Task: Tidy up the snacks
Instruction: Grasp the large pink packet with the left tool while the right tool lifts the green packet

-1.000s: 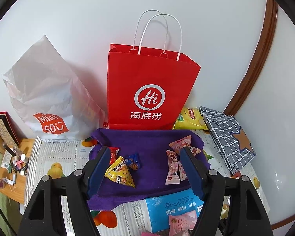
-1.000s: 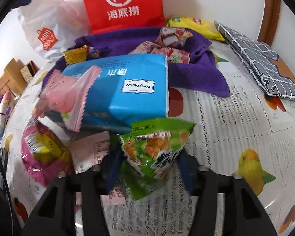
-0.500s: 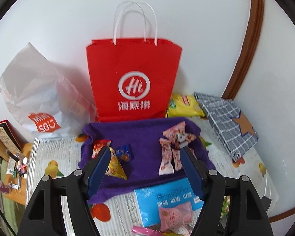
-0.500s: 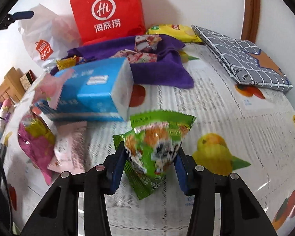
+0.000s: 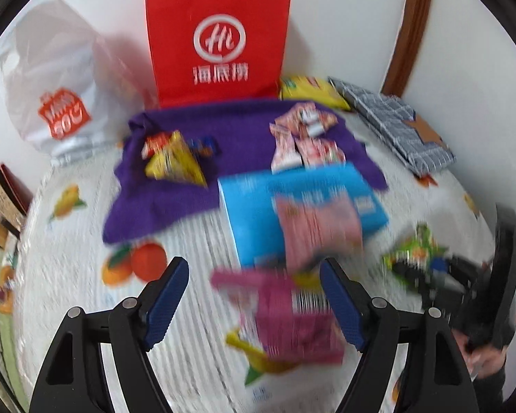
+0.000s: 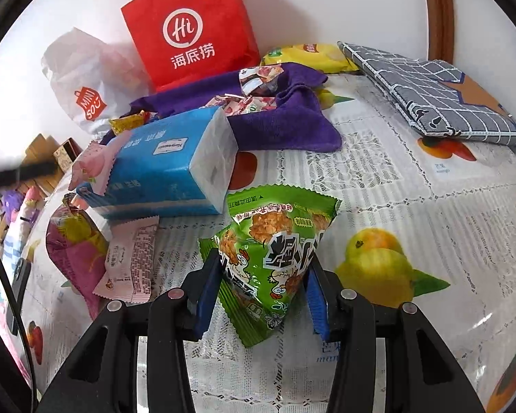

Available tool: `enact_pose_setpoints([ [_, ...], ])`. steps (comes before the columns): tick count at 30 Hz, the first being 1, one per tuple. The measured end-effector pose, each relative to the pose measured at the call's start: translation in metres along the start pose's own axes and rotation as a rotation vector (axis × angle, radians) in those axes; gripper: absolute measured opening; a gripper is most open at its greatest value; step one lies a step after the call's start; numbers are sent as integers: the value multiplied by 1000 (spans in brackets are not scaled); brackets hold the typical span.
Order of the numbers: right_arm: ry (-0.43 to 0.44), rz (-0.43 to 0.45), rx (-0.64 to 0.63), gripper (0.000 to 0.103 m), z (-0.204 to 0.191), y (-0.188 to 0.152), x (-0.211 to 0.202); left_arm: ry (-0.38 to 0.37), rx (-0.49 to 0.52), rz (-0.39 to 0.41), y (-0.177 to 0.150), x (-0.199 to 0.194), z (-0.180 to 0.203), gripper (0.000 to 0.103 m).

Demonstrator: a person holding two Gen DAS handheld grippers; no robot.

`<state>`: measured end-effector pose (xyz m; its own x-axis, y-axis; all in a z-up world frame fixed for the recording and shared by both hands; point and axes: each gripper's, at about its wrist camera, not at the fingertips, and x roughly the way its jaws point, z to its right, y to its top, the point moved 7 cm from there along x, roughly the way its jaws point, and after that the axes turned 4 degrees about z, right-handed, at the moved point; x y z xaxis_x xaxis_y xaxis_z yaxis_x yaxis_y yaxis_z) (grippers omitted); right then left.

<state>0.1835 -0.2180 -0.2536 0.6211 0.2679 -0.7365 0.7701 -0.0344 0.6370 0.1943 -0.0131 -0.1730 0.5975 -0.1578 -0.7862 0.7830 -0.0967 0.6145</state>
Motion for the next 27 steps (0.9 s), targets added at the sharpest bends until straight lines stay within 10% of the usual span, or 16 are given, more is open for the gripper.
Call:
enact_pose_setpoints([
  [5, -6, -3, -16, 46, -2, -1, 0, -112, -47, -12, -30, 3, 7, 80],
  [27, -15, -3, -28, 46, -3, -2, 1, -116, -25, -20, -50, 25, 10, 66],
])
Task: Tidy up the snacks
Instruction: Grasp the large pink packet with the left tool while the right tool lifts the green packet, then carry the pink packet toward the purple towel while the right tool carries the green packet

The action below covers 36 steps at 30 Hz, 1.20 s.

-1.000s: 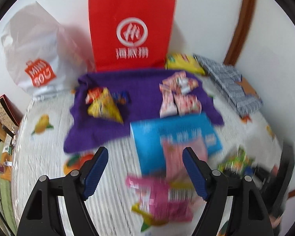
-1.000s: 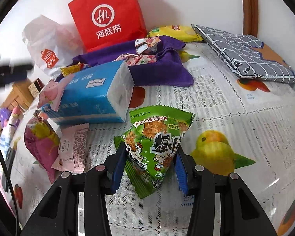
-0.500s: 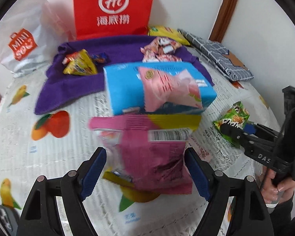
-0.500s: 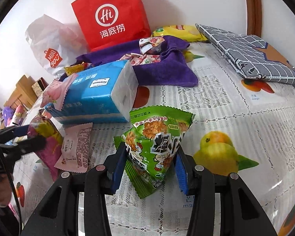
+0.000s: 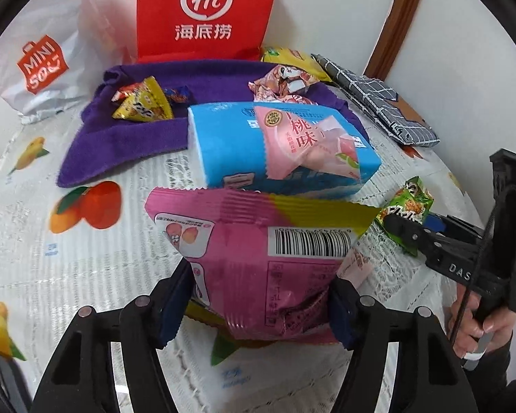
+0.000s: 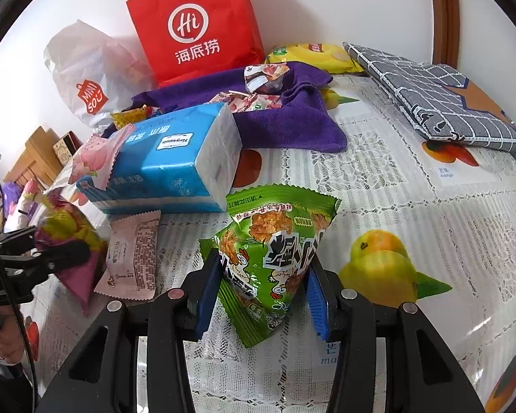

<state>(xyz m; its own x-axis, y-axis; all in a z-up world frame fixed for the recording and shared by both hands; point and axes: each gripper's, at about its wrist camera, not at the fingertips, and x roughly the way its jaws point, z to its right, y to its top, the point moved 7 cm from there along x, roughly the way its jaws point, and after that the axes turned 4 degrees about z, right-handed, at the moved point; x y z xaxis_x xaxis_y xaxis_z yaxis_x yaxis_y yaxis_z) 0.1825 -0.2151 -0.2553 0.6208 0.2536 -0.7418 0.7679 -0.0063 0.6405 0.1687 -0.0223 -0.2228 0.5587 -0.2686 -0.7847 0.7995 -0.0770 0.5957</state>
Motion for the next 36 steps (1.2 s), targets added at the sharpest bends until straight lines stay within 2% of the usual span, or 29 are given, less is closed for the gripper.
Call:
enact_pose_setpoints([
  [4, -15, 0, -10, 45, -2, 0, -1, -29, -24, 13, 4, -14, -7, 66],
  [9, 5, 23, -27, 44, -14, 14, -17, -13, -55, 61, 27, -34, -21, 66],
  [14, -31, 104, -108, 44, -34, 58, -45, 20, -60, 138, 65, -58, -25, 66],
  [18, -58, 127, -125, 44, -45, 92, -51, 32, -59, 172, 91, -67, -24, 66],
  [24, -38, 162, -125, 44, -61, 138, -53, 44, -57, 213, 130, -75, -21, 66],
  [31, -40, 209, -142, 44, -77, 196, -50, 86, -85, 226, 171, -78, -31, 66],
  [36, -25, 223, -153, 44, -85, 229, -36, 150, -114, 252, 205, -79, -48, 66],
])
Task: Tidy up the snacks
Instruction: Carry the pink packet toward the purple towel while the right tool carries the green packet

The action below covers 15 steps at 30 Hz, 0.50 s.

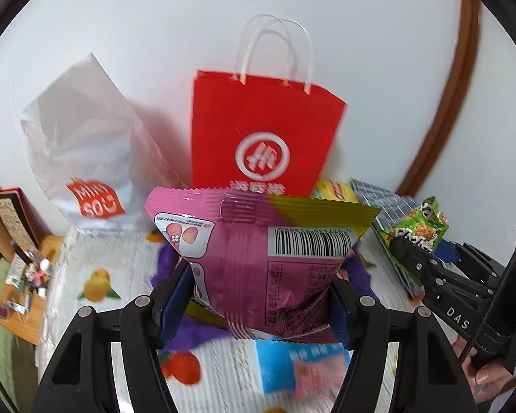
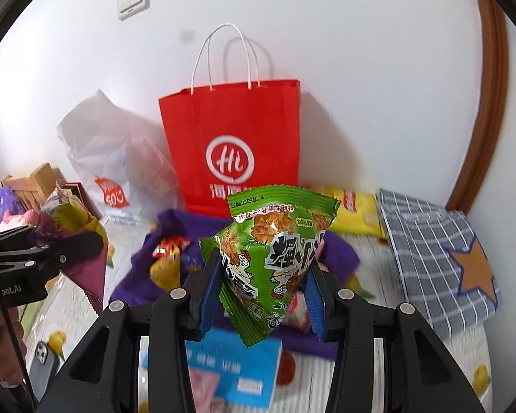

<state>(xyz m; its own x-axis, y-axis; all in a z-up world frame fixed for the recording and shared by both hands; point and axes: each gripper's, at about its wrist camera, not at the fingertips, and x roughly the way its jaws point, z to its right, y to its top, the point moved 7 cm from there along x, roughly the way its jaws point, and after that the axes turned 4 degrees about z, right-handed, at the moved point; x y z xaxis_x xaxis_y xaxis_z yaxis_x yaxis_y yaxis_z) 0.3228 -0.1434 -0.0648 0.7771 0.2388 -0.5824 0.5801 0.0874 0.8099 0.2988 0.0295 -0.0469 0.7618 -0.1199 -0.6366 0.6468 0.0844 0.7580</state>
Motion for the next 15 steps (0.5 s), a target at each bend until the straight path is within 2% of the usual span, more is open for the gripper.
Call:
enact_pose_setpoints([
  [4, 27, -13, 14, 44, -4, 17, 26, 0, -32, 22, 22, 11, -11, 67],
  [8, 53, -7, 20, 44, -7, 26, 44, 42, -42, 43, 33, 26, -26, 67],
  [10, 72, -5, 5, 44, -8, 21, 56, 67, -45, 6, 30, 39, -33, 67],
  [13, 42, -74, -4, 44, -3, 12, 77, 62, -61, -23, 27, 50, -39, 67],
  [15, 52, -90, 12, 44, 2, 7, 82, 68, -73, -27, 26, 52, -44, 67],
])
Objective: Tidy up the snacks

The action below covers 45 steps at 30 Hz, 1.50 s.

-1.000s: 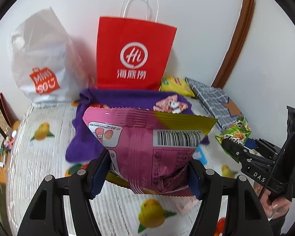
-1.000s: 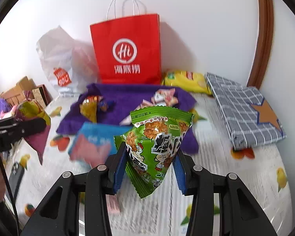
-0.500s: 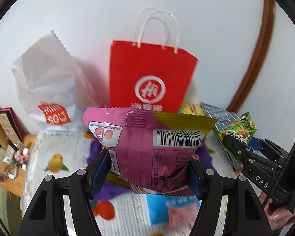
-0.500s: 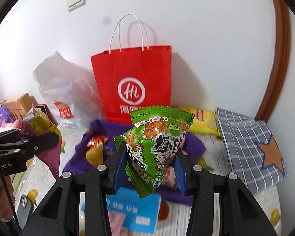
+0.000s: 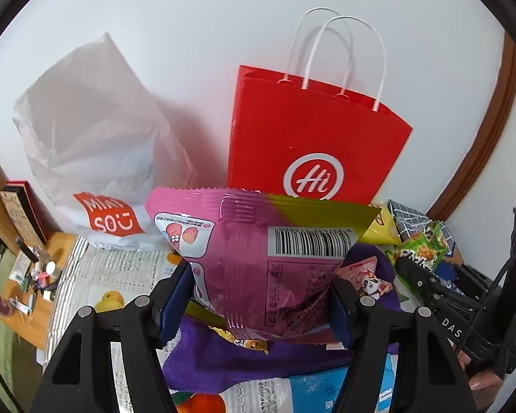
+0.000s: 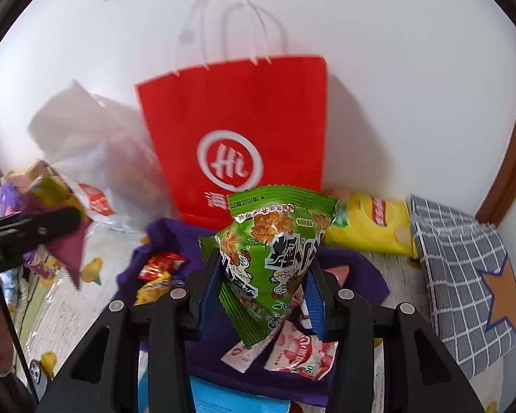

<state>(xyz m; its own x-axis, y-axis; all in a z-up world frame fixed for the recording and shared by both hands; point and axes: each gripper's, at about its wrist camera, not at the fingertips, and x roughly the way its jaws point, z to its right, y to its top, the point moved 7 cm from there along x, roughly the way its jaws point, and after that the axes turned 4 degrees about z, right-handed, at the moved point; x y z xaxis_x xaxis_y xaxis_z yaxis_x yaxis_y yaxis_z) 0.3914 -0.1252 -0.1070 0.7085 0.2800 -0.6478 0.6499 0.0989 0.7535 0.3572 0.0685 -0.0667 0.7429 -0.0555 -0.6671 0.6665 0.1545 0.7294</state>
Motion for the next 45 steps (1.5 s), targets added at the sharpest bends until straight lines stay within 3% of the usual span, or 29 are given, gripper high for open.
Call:
enact_pose_setpoints([
  [12, -42, -4, 79, 44, 45, 3, -2, 4, -11, -9, 0, 6, -4, 67],
  [22, -60, 3, 106, 44, 56, 4, -4, 17, -26, -6, 0, 5, -11, 67],
  [45, -9, -78, -5, 44, 9, -15, 21, 24, -16, -23, -3, 10, -10, 67],
])
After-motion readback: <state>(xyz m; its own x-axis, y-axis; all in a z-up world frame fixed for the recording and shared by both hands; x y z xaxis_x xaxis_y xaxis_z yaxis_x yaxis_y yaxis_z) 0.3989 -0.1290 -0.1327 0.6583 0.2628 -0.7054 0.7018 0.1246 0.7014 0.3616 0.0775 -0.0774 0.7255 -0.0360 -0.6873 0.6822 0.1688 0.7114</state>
